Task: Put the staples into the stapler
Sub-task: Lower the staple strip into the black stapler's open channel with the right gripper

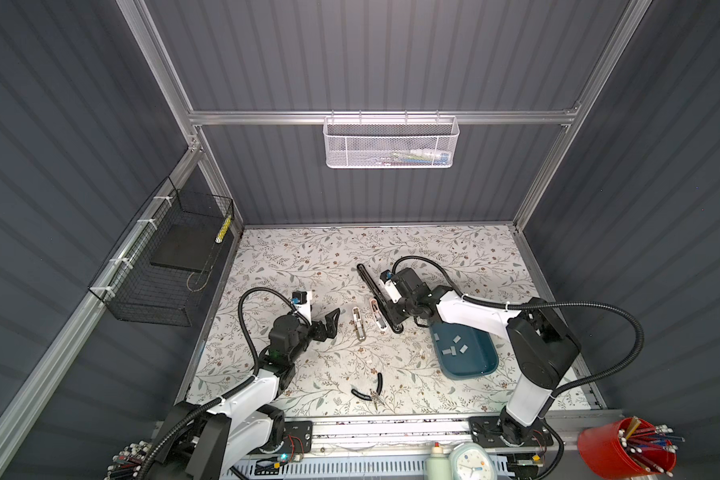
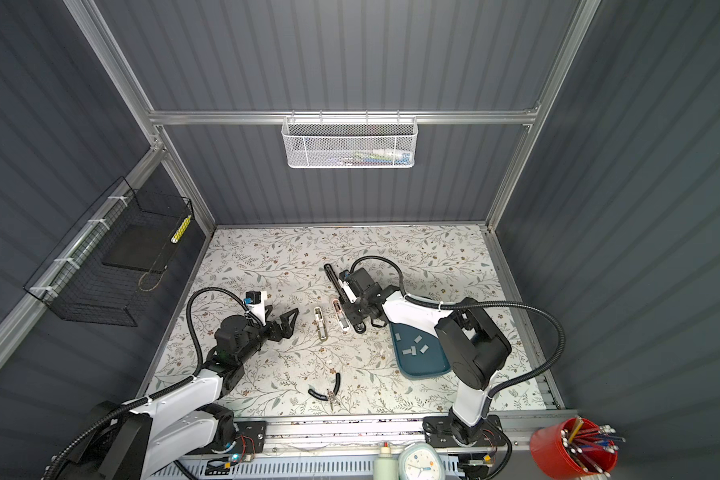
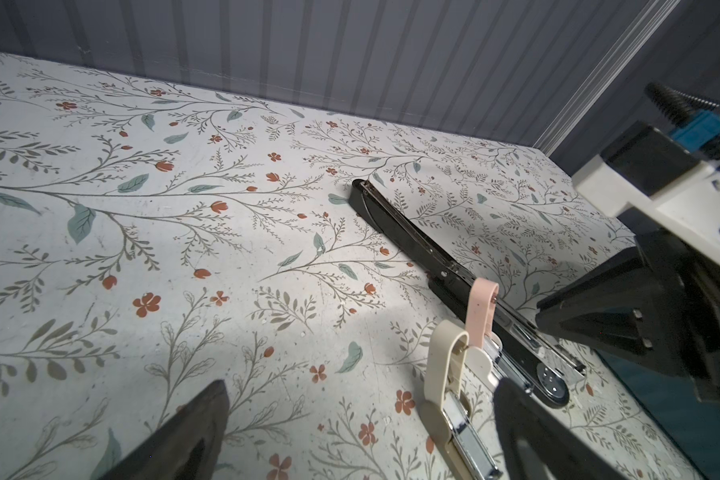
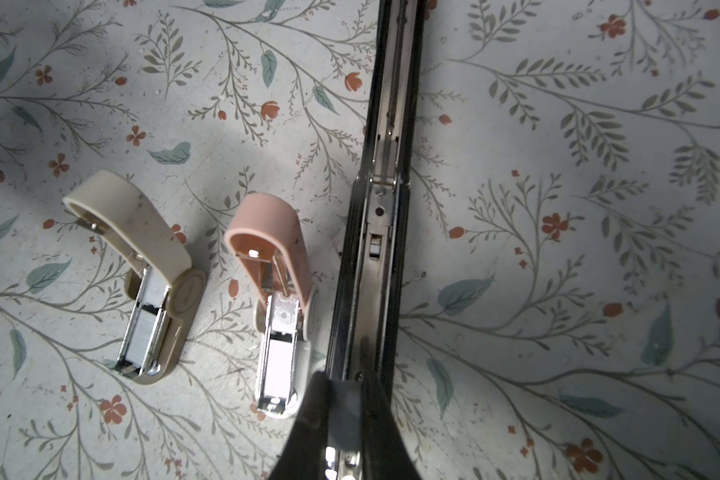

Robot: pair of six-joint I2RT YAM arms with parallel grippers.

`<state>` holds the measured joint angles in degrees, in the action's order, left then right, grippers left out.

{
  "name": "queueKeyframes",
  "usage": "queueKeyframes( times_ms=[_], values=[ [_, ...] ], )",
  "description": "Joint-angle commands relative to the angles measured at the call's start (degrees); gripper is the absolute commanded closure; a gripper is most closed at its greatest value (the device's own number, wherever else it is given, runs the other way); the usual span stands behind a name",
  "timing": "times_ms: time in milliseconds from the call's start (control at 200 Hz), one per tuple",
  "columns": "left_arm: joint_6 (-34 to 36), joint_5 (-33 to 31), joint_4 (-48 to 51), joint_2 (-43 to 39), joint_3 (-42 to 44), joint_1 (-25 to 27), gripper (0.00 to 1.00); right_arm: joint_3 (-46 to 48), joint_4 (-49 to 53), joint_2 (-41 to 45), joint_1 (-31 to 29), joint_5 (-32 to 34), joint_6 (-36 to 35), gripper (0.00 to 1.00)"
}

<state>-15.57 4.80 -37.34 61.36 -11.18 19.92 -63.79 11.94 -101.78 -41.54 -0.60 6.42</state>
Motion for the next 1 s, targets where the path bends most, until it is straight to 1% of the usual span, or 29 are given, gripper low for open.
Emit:
queueKeyframes(
  times_ms=[0, 475, 765, 996],
  values=[
    [1.16, 1.00, -1.19, -0.18, 0.08, -0.06, 0.01, -1.42, 1.51, -1.03, 0.34, 0.56, 0.32, 0.95],
    [1.20, 1.09, -1.24, -0.15, 0.04, -0.06, 0.01, -1.94, 2.24, -1.53, 0.49, 1.17, 0.47, 0.96],
    [1.18, 1.09, -1.24, -0.10, 0.06, -0.06, 0.01, -2.36, 2.57, -2.25, 0.47, -0.08, 0.52, 0.96],
    [1.24, 1.09, -1.24, -0.22, 0.14, -0.06, 0.01, -2.73, 3.24, -2.69, 0.47, 0.62, 0.71, 0.96]
  ],
)
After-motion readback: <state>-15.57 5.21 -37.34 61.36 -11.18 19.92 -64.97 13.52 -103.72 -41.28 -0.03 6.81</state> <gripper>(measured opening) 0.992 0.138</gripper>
